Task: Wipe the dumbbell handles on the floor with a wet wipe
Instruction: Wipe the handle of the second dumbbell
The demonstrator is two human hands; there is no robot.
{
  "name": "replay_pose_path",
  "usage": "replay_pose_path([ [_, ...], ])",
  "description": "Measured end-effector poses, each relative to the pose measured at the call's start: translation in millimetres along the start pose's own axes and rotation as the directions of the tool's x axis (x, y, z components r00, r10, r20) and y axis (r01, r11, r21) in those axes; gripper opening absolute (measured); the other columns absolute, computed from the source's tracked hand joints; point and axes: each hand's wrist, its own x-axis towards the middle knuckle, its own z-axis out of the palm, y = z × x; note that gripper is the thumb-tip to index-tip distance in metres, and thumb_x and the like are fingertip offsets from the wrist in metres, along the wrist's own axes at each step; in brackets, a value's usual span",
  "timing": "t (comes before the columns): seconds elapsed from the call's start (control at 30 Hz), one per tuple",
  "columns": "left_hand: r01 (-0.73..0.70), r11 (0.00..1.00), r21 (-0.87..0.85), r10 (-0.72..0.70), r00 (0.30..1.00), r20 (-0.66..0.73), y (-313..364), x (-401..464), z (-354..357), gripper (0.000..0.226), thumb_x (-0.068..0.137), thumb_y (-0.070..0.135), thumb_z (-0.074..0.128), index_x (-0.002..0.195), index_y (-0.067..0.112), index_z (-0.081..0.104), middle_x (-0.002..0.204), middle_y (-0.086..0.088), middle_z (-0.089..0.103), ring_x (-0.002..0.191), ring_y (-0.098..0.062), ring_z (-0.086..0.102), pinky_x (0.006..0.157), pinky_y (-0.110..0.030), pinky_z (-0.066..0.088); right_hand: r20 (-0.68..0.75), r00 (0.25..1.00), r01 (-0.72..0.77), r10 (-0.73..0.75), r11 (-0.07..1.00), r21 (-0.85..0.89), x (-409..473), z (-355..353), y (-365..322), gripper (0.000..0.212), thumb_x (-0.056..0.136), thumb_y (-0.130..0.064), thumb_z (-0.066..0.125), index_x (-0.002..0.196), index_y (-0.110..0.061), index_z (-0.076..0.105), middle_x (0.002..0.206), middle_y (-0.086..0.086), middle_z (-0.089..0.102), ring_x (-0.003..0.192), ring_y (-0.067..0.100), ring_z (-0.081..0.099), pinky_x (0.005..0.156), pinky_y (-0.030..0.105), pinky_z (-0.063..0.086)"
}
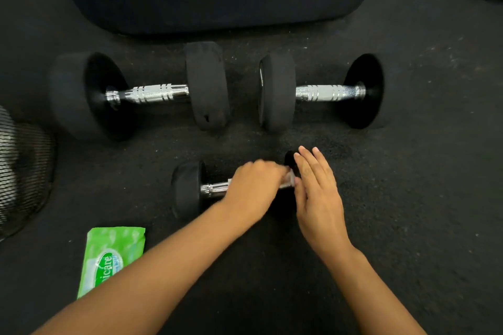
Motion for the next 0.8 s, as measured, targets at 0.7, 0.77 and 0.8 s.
replay_pose_path([
  [0.7, -0.395, 0.897, 0.197, 0.441, 0.807, -0.392, -27, -37, 38, 0.031, 0.089, 0.003, 0.048, 0.117, 0.002, 0.063, 0.120, -0.014, 0.063, 0.113, -0.024, 0.059, 0.101, -0.036, 0.042, 0.043, 0.999, -0.011, 0.010, 1.000, 0.003, 1, -2, 0, 0.045, 0.096, -0.023, 0.031, 0.137, -0.006, 0.042, 0.146, 0.003, 0.037, 0.140, 0.013, 0.018, 0.115, 0.023, 0.012],
  [0.77, -0.352, 0.915, 0.197, 0.403, 0.819, -0.408, -18, -35, 39, 0.030, 0.088, 0.003, 0.050, 0.113, 0.000, 0.064, 0.116, -0.015, 0.064, 0.110, -0.025, 0.060, 0.100, -0.036, 0.043, 0.037, 0.999, -0.020, 0.019, 1.000, 0.009, 0, 0, -1, 0.045, 0.097, -0.024, 0.030, 0.136, -0.006, 0.042, 0.146, 0.003, 0.036, 0.140, 0.013, 0.017, 0.114, 0.025, 0.012],
  [0.8, -0.347, 0.916, 0.201, 0.400, 0.821, -0.407, -15, -32, 39, 0.029, 0.087, 0.003, 0.050, 0.111, -0.001, 0.065, 0.114, -0.015, 0.065, 0.109, -0.025, 0.061, 0.100, -0.036, 0.042, 0.031, 0.999, -0.022, 0.022, 1.000, 0.012, 0, 0, -2, 0.045, 0.097, -0.023, 0.030, 0.136, -0.005, 0.043, 0.145, 0.003, 0.037, 0.140, 0.013, 0.017, 0.114, 0.028, 0.015],
])
